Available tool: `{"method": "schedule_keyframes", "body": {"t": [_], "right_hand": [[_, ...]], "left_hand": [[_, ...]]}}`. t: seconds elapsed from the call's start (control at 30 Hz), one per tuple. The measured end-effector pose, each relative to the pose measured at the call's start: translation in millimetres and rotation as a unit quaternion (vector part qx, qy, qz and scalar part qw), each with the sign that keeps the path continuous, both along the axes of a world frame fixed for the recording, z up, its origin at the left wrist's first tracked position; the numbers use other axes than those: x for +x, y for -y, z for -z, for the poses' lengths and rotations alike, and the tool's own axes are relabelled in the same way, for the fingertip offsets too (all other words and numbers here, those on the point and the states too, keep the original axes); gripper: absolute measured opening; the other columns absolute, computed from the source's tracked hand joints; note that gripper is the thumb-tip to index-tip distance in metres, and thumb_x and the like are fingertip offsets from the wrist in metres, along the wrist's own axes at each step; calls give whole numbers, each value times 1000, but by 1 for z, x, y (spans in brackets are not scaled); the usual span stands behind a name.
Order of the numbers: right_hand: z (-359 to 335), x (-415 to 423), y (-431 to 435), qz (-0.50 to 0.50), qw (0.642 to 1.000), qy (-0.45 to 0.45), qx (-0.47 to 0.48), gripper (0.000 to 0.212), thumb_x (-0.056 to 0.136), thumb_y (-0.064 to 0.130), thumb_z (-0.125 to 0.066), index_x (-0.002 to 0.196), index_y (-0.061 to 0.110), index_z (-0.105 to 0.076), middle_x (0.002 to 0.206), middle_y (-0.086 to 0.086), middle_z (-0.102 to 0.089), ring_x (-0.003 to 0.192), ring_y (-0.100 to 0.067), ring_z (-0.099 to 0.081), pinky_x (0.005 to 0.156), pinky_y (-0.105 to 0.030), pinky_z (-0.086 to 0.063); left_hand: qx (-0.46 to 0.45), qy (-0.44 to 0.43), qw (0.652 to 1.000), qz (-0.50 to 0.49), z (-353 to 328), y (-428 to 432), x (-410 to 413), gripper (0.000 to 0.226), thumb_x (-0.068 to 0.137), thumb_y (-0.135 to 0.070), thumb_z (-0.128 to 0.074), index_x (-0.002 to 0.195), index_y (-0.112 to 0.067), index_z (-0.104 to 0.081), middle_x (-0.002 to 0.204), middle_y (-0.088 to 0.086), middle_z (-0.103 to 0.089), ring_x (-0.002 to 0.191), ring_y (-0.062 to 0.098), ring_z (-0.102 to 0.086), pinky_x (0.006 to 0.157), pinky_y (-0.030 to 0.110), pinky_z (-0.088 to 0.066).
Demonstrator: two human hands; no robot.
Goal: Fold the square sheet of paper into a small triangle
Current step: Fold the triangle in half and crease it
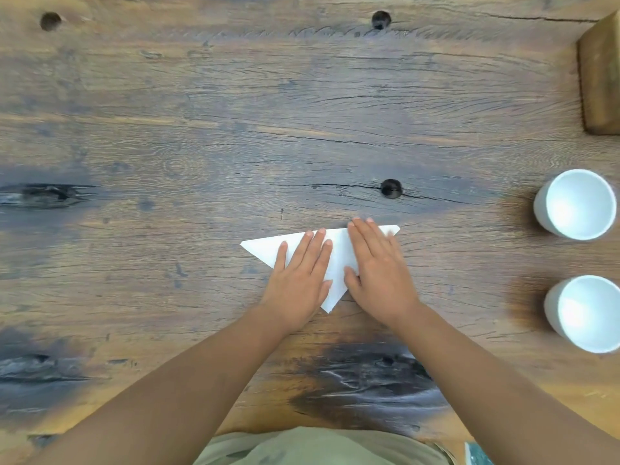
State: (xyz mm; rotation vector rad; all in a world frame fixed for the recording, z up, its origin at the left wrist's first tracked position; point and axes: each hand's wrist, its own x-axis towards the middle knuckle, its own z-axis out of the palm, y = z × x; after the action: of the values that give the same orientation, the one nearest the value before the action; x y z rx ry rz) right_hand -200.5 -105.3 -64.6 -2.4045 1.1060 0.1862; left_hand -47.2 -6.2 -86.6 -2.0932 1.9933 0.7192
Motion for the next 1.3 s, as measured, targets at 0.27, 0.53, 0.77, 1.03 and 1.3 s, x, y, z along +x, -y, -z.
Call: {"method": "schedule_keyframes", "body": {"t": [0.27, 0.53, 0.77, 1.03, 1.3], "right_hand": [[7, 24, -20, -72, 996, 26, 44, 69, 96, 24, -46, 156, 11, -15, 165, -4, -12, 152, -17, -6, 124, -40, -8], [8, 12, -9, -66, 997, 8, 35, 67, 97, 26, -47, 156, 13, -17, 164, -1, -15, 152, -16, -6, 124, -39, -6], [9, -23, 10, -37, 999, -12, 23, 66, 98, 25, -46, 156, 12, -17, 164, -1, -16, 152, -16, -8, 124, -40, -9], [6, -67, 37, 10, 999, -18, 28, 64, 96, 16, -48, 155, 18, -22, 163, 3, -22, 151, -14, -14, 124, -40, -13], [-3, -47, 37, 29, 999, -9, -17, 56, 91, 15, -52, 145, 7, -41, 149, -10, -47, 144, -28, -32, 122, -45, -17]], "left_hand": [[20, -16, 1000, 4, -4, 0, 4, 68, 102, -34, -28, 156, -13, 8, 165, 5, 10, 150, 20, 17, 121, 51, 3], [27, -20, 999, 0, -7, 3, 5, 66, 105, -45, -19, 156, -16, 10, 164, 1, 18, 149, 17, 19, 121, 50, 1], [27, -35, 999, -14, -9, 4, 5, 64, 105, -43, -20, 156, -17, 8, 163, 0, 20, 149, 17, 19, 121, 50, 2], [35, -42, 998, -17, -13, 5, 6, 62, 106, -40, -21, 156, -17, 7, 163, -1, 20, 149, 17, 19, 122, 50, 1], [31, -43, 998, -19, -11, 4, 5, 63, 105, -39, -25, 157, -18, 5, 164, -1, 18, 150, 17, 17, 121, 51, -1]]}}
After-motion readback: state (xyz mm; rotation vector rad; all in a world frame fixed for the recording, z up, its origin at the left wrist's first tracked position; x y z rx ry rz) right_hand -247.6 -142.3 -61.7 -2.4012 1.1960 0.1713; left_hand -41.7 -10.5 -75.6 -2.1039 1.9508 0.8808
